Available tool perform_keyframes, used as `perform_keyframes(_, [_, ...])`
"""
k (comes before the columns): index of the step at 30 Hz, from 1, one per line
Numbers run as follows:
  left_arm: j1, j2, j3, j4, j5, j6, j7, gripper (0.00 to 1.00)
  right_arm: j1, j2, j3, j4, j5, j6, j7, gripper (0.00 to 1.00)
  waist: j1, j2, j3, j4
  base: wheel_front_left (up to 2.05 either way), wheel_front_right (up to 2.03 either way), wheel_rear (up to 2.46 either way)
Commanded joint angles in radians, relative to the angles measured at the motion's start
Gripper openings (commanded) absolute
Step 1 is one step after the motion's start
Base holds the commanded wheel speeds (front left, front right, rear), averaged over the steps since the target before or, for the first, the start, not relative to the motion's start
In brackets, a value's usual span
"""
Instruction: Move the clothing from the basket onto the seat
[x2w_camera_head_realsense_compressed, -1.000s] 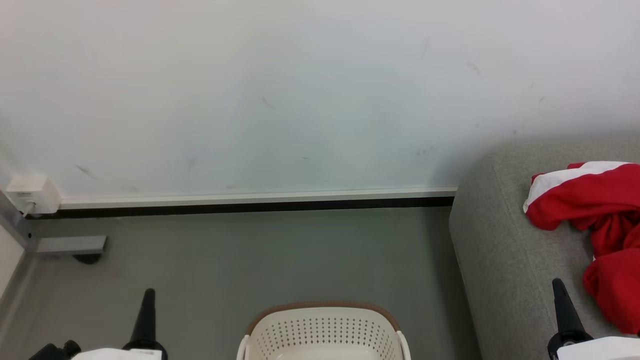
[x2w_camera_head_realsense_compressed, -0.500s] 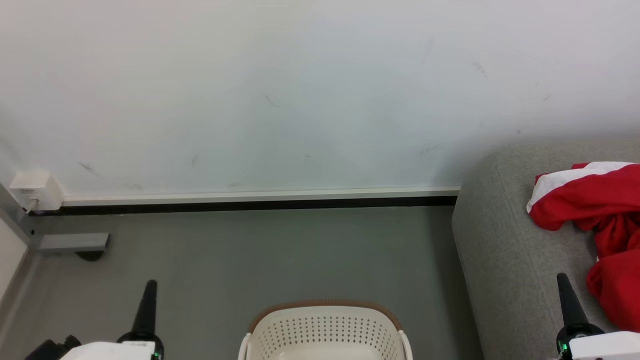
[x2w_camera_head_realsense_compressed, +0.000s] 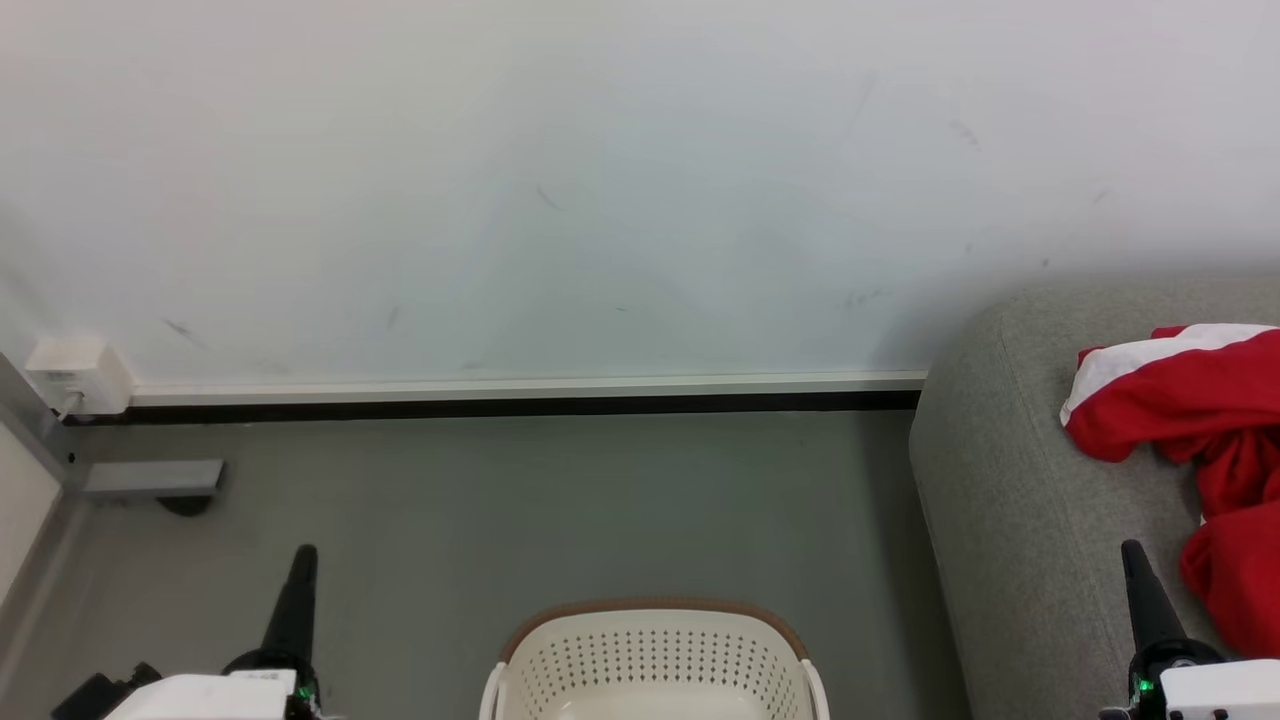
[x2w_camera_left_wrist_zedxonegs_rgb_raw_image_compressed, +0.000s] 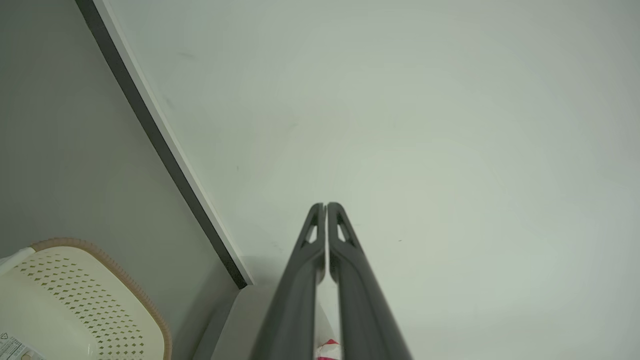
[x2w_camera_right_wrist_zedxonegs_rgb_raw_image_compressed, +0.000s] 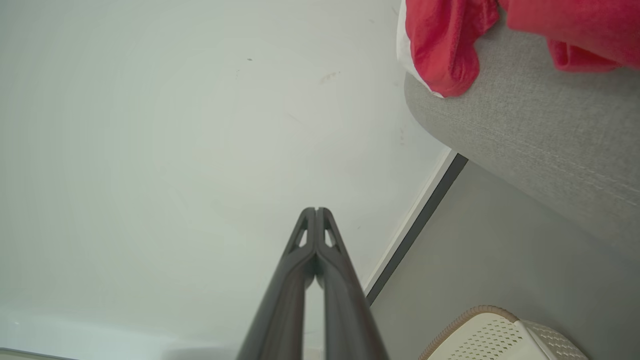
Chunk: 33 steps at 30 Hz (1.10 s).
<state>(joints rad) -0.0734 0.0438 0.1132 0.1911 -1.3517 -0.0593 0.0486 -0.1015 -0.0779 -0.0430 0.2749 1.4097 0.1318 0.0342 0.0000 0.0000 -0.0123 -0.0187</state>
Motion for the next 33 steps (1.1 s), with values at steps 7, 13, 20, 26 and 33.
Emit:
perform_keyframes(7, [-0.019, 0.009, 0.003, -0.012, -0.076, 0.002, 0.019, 0.00, -0.024, -0.003, -0.014, -0.011, 0.066, -0.002, 0.016, 0.00, 0.0000, 0.0000, 0.002, 0.004, 0.00, 0.00, 0.00])
perform_keyframes(13, [-0.023, 0.009, 0.003, -0.015, -0.120, 0.002, 0.031, 0.00, -0.023, -0.003, -0.019, -0.013, 0.106, -0.002, 0.025, 0.00, 0.0000, 0.0000, 0.004, 0.007, 0.00, 0.00, 0.00])
perform_keyframes(20, [-0.028, 0.009, 0.004, -0.019, -0.171, 0.003, 0.044, 0.00, -0.026, -0.004, -0.025, -0.014, 0.155, -0.002, 0.035, 0.00, 0.0000, 0.0000, 0.006, 0.011, 0.00, 0.00, 0.00])
perform_keyframes(26, [-0.031, 0.010, 0.004, -0.022, -0.217, 0.003, 0.056, 0.00, -0.028, -0.006, -0.029, -0.016, 0.196, -0.002, 0.043, 0.00, 0.0000, 0.0000, 0.007, 0.014, 0.00, 0.00, 0.00])
perform_keyframes(33, [-0.036, 0.010, 0.004, -0.024, -0.262, 0.003, 0.068, 0.00, -0.031, -0.007, -0.034, -0.018, 0.240, -0.002, 0.050, 0.00, 0.0000, 0.0000, 0.009, 0.018, 0.00, 0.00, 0.00])
